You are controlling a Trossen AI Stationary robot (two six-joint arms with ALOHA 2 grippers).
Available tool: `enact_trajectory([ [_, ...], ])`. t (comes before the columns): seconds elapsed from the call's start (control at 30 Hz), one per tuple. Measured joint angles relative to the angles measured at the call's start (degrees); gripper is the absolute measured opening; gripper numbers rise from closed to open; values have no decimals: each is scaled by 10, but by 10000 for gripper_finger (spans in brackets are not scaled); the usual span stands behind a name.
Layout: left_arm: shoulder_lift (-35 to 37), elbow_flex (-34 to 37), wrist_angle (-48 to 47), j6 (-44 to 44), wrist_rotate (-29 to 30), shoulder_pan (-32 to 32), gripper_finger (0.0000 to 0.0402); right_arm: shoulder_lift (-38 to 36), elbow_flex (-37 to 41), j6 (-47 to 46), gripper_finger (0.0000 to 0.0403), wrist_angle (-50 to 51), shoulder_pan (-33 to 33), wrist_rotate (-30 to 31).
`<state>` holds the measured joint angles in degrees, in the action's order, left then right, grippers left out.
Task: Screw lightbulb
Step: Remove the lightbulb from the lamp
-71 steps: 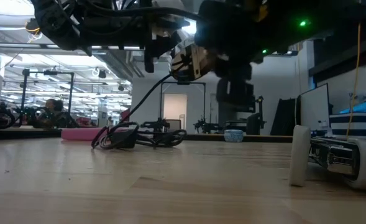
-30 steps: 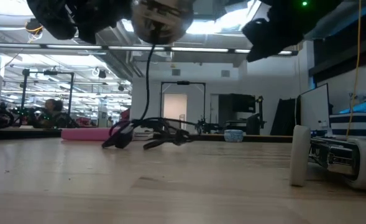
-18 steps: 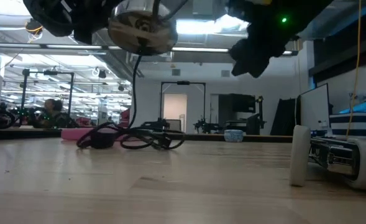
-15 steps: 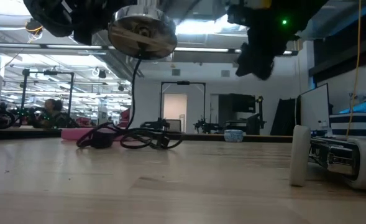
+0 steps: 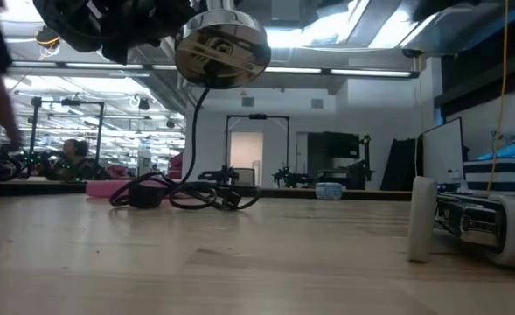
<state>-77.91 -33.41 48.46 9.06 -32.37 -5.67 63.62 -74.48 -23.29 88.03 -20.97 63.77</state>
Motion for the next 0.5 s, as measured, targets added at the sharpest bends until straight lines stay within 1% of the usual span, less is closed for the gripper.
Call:
enact_trajectory([
  [0.1, 0, 0, 0, 0, 0, 0, 155, -108, 78, -54, 72, -53, 0, -1],
  [0.2, 0, 0, 0, -3, 1, 0, 155, -216, 210, -66, 72, -184, 0, -4],
  [0.3, 0, 0, 0, -3, 2, 0, 155, -299, 359, -37, 72, -383, 0, -30],
  [0.37, 0, 0, 1, -2, 2, 0, 155, -337, 454, 1, 72, -541, 0, -60],
  [0.43, 0, 0, 0, -3, 2, 0, 155, -358, 543, 44, 72, -711, 0, -100],
  [0.5, 0, 0, 1, -5, 2, 0, 155, -360, 618, 79, 72, -875, 0, -144],
])
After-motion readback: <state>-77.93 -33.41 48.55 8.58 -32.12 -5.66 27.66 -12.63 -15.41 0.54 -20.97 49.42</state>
